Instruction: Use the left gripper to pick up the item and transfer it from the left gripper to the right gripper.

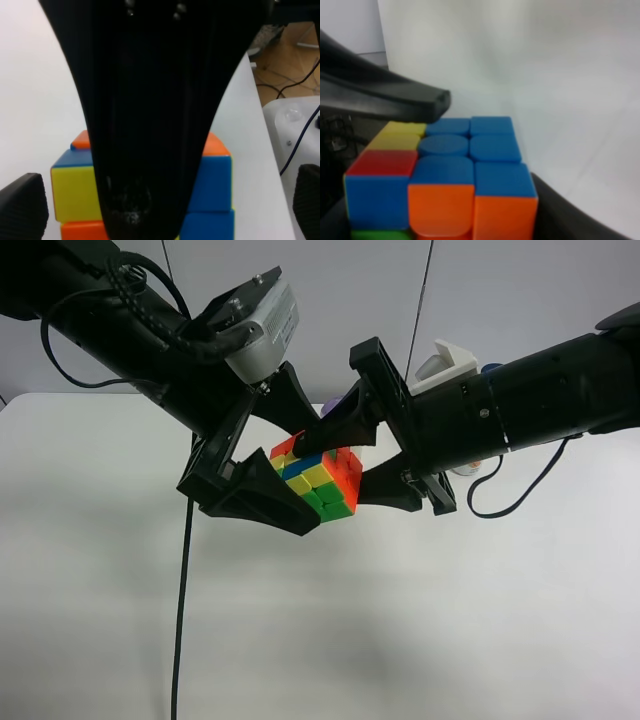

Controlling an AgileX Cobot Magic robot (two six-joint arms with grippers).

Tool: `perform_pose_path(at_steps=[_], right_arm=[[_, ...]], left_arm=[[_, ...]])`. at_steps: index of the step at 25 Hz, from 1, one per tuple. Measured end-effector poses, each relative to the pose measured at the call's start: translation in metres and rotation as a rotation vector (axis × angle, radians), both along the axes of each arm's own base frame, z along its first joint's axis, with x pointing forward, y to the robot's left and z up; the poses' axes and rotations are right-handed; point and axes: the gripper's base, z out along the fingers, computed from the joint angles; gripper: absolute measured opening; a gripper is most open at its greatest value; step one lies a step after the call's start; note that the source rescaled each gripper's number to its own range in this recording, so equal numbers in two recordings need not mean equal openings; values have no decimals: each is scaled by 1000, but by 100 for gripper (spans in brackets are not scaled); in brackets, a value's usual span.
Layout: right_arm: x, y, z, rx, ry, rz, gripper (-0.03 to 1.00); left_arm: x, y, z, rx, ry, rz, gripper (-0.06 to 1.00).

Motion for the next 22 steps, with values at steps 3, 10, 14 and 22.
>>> perform_pose_path(at_steps=[3,10,14,22], right_arm=[[0,0,0,0,0,0,0],[0,0,0,0,0,0,0],[0,0,0,0,0,0,0],[0,0,0,-1,-1,1,0]], left_arm=[[-5,3,12,-14,-5,27,98],[-32,30,65,-23,-162,110,99],[-57,50,95,-33,-182,210,99],[-105,97,126,22,-80,505,100]])
